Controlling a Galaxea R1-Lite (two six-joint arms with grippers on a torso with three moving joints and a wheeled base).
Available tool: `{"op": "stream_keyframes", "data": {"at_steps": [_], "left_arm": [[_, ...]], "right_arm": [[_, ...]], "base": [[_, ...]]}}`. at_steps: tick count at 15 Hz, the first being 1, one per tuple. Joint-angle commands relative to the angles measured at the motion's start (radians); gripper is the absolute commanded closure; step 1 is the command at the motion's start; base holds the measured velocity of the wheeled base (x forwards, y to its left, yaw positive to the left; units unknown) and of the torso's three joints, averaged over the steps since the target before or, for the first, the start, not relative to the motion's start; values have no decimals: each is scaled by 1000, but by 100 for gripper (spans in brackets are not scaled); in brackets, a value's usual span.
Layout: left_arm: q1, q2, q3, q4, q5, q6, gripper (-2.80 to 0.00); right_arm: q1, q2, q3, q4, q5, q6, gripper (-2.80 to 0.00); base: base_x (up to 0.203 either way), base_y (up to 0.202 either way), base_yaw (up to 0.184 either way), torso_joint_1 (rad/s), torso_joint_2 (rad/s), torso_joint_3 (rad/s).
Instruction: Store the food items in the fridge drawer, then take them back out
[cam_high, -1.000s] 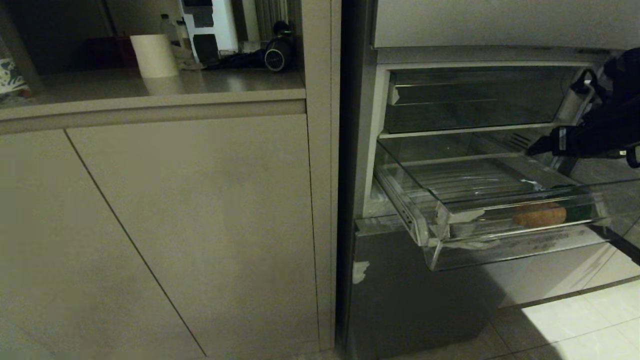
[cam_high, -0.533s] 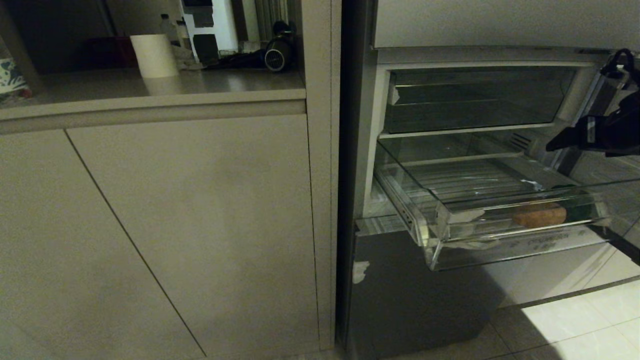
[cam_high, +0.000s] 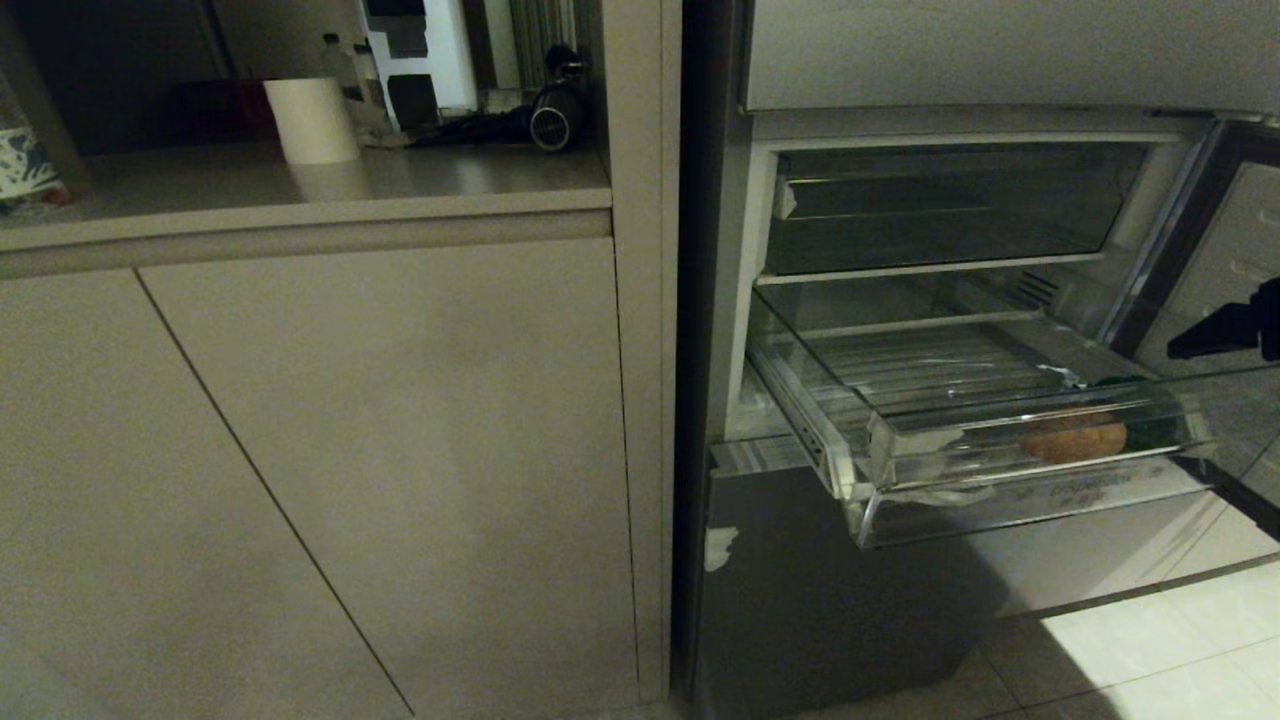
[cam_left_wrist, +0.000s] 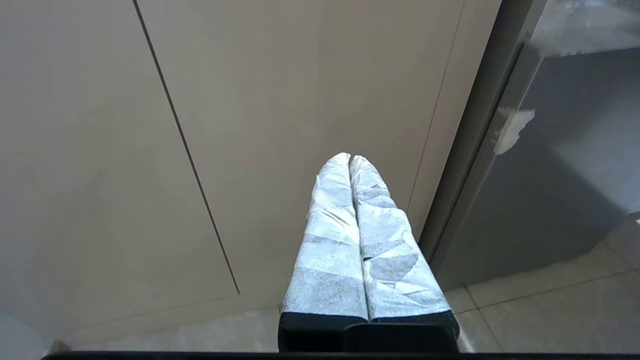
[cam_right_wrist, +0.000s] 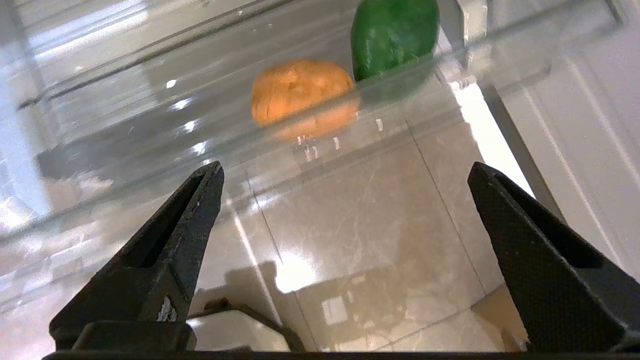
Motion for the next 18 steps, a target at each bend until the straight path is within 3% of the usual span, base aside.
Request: {"op": "stream_keyframes", "data": {"at_steps": [1,13,18], "left_arm": [[0,1,0,0,0,0,0],[0,1,0,0,0,0,0],[0,1,0,0,0,0,0]], "right_arm": [[0,-65,72,-30,1,1,-280],[0,0,294,-224,-7,-6,-280],[-1,73,309,-229,-14,-4,-280]], "base": [[0,0,0,154,-410,-243],[0,0,0,227,-523,-298],[0,0,0,22,-50,-23]]}}
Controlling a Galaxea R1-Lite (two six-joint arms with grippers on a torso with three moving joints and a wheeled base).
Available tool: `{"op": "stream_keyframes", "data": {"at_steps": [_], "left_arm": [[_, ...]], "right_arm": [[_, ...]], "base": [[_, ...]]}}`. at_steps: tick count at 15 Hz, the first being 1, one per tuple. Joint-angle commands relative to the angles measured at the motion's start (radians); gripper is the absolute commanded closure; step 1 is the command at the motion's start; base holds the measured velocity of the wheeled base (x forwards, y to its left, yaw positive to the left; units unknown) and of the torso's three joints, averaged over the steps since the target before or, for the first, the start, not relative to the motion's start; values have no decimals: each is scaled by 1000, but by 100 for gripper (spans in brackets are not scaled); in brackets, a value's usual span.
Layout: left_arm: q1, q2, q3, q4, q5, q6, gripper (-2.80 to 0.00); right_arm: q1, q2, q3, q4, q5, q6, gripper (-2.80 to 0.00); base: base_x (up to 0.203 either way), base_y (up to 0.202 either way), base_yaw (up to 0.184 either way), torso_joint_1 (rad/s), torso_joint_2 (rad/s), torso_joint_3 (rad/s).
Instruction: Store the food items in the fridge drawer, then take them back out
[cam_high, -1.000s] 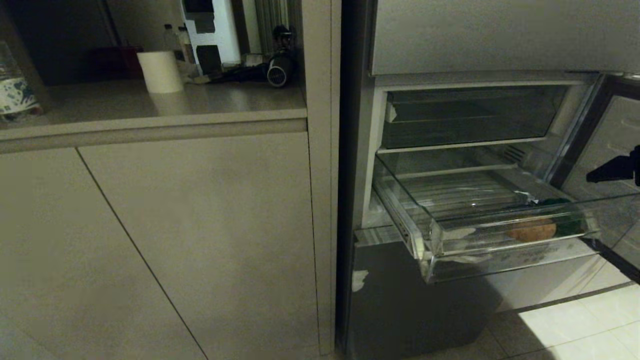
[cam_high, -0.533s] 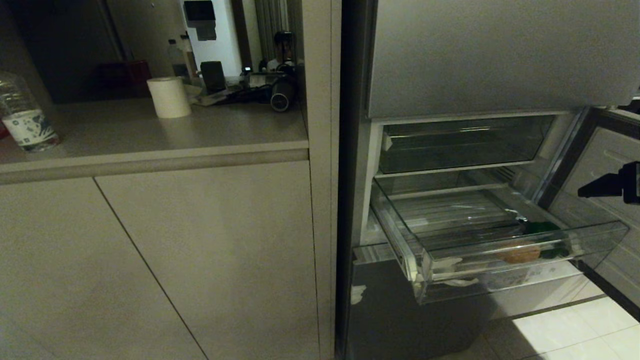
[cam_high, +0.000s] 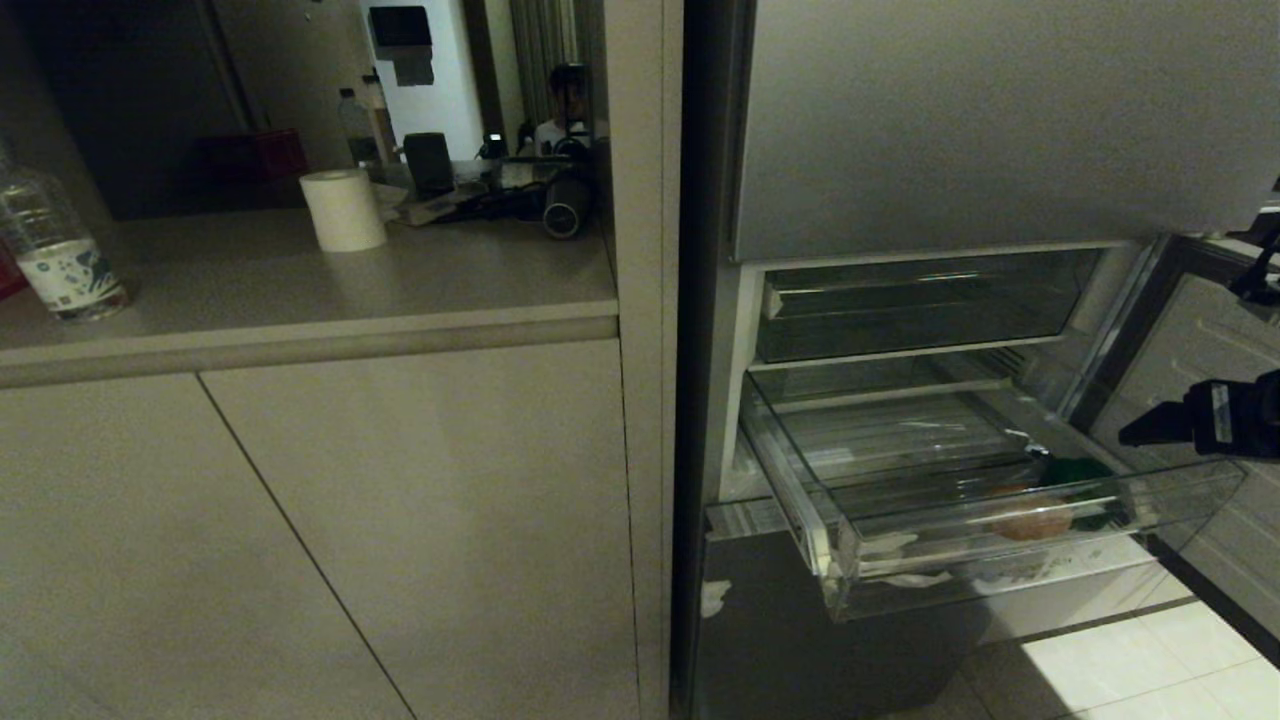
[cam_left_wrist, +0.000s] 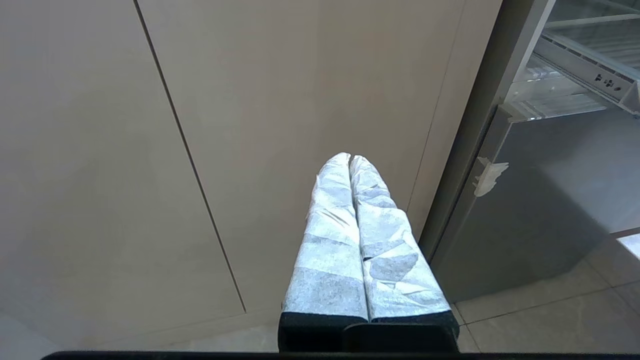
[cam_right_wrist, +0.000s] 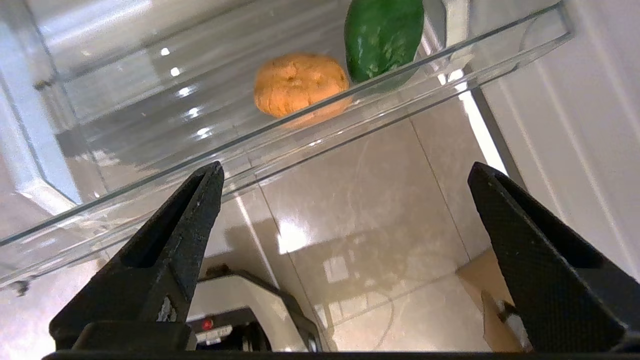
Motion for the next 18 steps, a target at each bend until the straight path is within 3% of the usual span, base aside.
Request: {"op": "stream_keyframes", "data": {"at_steps": [1,13,18], "left_arm": [[0,1,0,0,0,0,0],[0,1,0,0,0,0,0],[0,1,0,0,0,0,0]], "right_arm": [[-3,75,-12,3,-2,3,-280],[-66,500,-427,52,-34,-22,-280],[-70,627,-602,158,-34,-36,-280]], "base": [[0,0,0,0,0,0],[0,0,0,0,0,0],[0,0,0,0,0,0]]}}
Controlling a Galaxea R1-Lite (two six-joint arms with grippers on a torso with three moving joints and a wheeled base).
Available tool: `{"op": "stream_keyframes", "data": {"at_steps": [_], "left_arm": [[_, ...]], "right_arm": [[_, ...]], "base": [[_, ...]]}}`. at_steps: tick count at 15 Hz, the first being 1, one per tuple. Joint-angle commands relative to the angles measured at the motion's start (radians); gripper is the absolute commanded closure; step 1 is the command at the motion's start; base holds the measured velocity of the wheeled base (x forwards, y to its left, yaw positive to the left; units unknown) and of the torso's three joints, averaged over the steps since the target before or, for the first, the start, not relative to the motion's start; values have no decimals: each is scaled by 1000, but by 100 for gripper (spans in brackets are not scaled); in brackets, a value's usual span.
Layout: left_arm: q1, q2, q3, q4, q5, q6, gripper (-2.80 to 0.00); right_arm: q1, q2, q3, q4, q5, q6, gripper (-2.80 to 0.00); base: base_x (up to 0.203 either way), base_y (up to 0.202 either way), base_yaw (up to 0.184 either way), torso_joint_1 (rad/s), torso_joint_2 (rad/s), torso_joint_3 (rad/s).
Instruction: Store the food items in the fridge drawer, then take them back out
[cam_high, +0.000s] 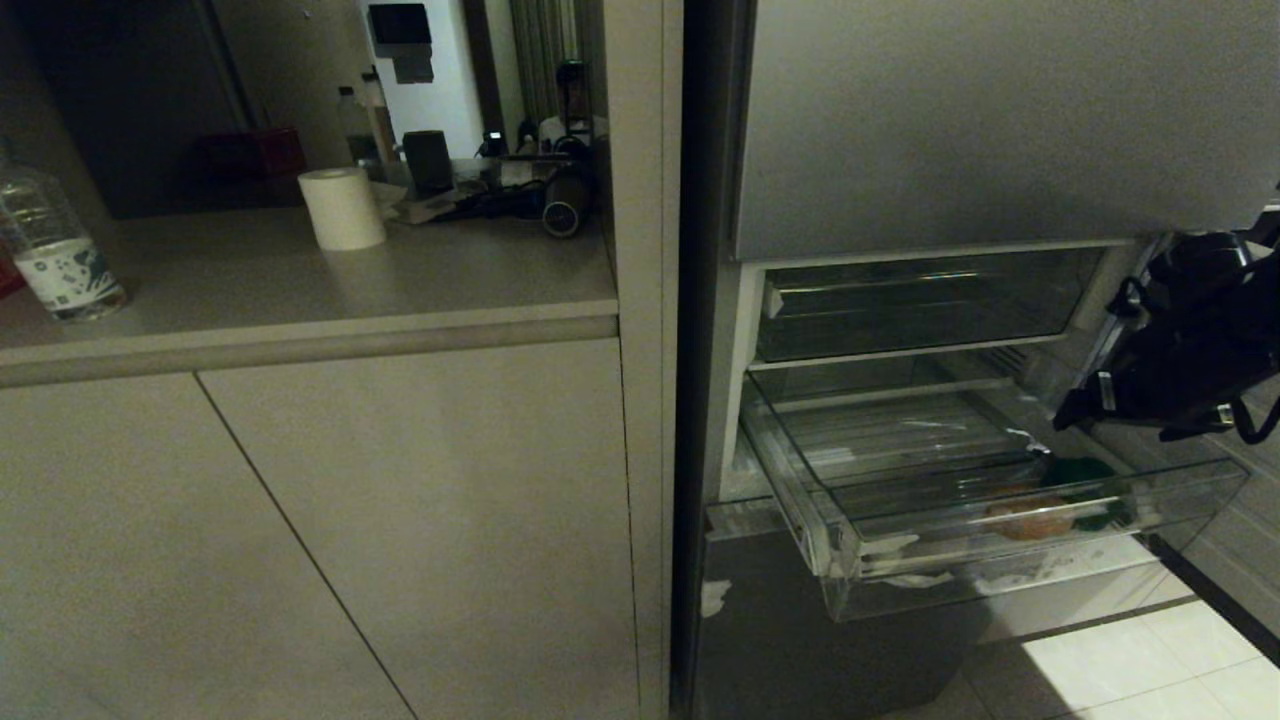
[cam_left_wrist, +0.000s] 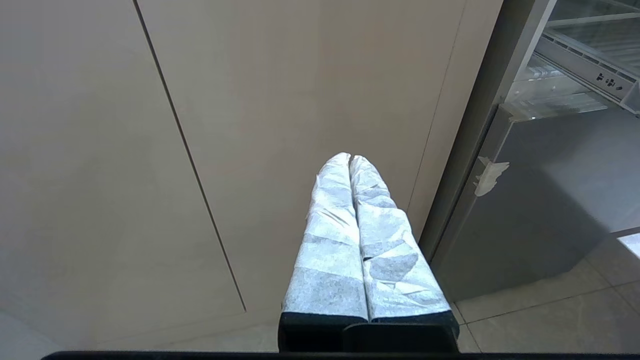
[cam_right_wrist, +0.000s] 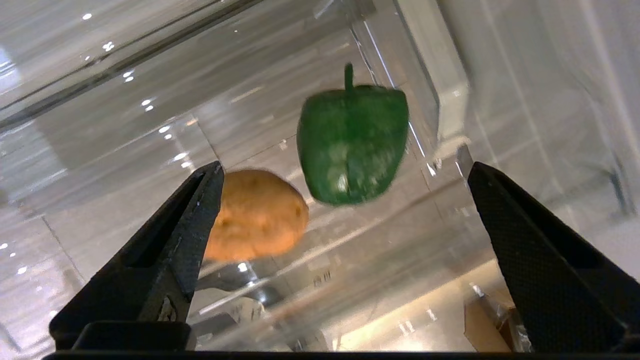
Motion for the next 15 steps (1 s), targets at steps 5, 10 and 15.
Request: {"op": "stream_keyframes", "data": {"at_steps": [5,10,15], "left_arm": [[0,1,0,0,0,0,0],[0,1,0,0,0,0,0],[0,1,0,0,0,0,0]], "right_arm": [[1,154,-166,76,-1,-1,-280],[2,168,-165,64,8,35,-280],[34,126,-164,63,17,89,-280]], "base": [[0,0,0,0,0,0],[0,0,0,0,0,0],[0,0,0,0,0,0]]}}
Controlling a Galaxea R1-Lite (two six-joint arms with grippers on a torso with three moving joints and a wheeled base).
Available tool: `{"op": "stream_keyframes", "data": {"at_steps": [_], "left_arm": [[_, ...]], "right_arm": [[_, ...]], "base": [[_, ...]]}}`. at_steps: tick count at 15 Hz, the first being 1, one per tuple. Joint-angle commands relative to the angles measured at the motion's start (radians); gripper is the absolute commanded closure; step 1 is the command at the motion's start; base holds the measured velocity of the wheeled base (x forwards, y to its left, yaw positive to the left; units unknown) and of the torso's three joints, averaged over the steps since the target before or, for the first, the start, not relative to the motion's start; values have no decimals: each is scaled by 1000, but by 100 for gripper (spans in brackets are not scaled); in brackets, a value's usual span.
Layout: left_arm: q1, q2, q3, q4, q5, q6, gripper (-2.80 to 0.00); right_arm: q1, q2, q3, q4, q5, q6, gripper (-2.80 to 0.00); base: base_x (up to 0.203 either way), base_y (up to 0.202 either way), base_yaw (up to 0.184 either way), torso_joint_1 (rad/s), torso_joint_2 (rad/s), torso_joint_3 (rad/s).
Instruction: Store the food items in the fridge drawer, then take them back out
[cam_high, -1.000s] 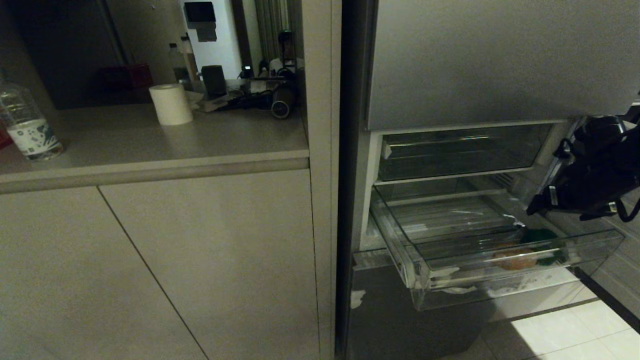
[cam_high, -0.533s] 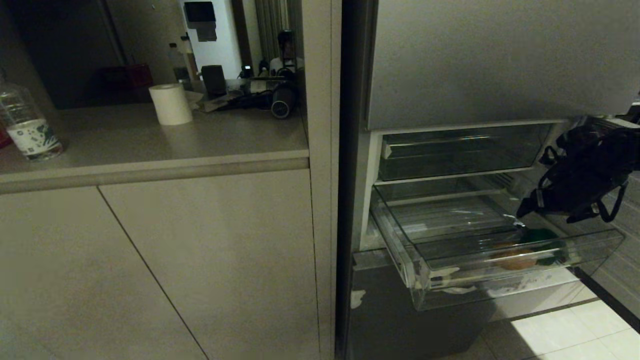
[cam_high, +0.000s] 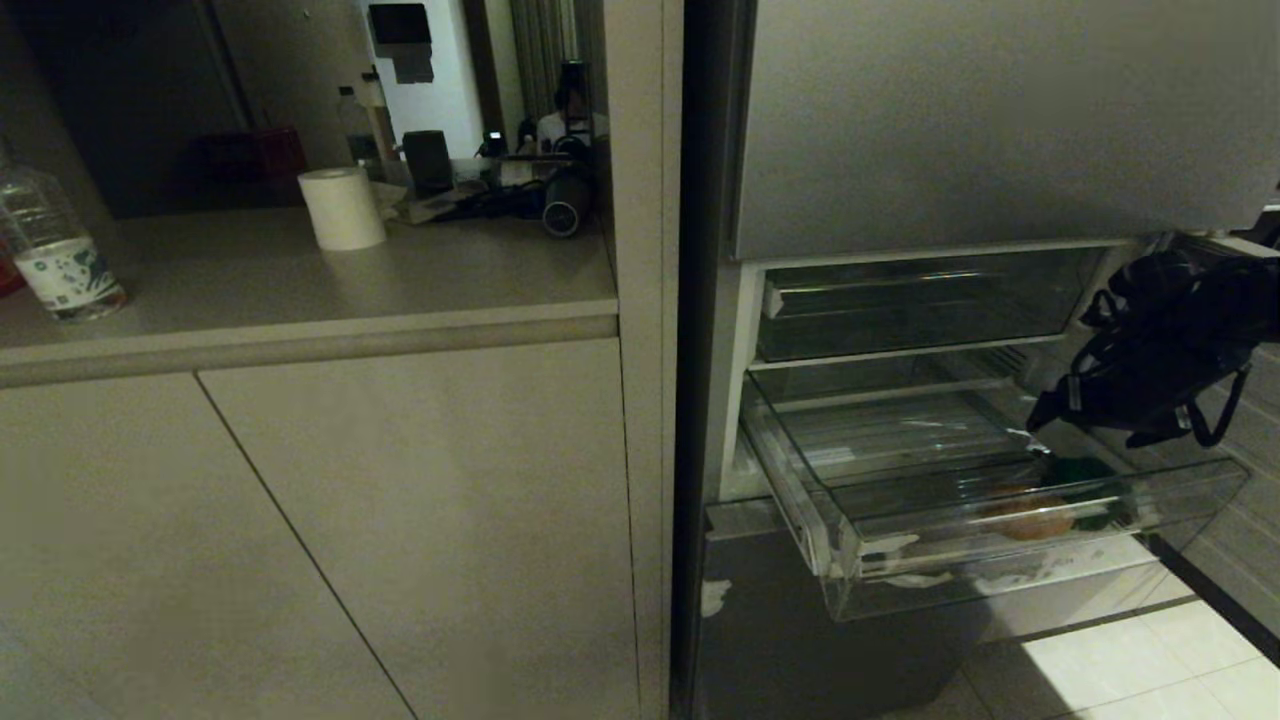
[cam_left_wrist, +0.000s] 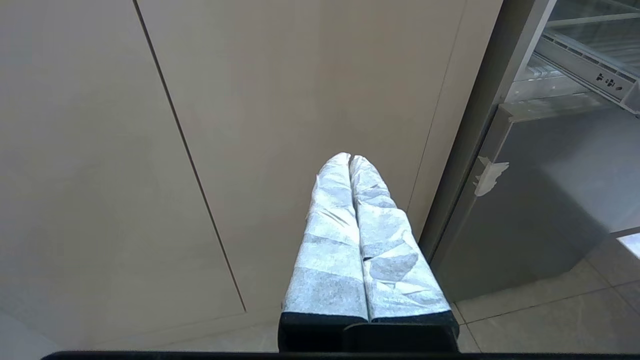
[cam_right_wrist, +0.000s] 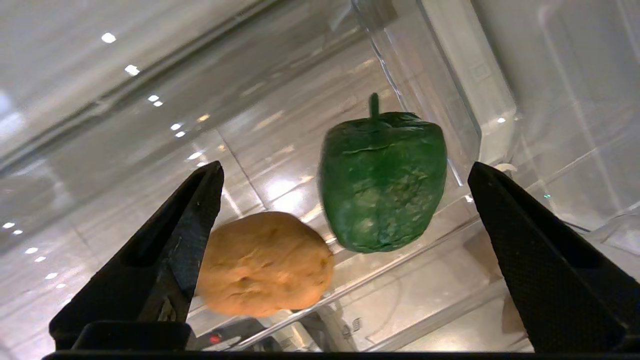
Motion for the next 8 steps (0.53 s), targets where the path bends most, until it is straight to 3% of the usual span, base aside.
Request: {"op": "stream_keyframes", "data": {"at_steps": [1,8], "left_arm": [[0,1,0,0,0,-1,0],[0,1,0,0,0,-1,0]], "right_arm": [[34,-16,1,4,-3,24,-280],[42,-20,0,5,1,35,-280]], "base": [[0,0,0,0,0,0],[0,0,0,0,0,0]]}}
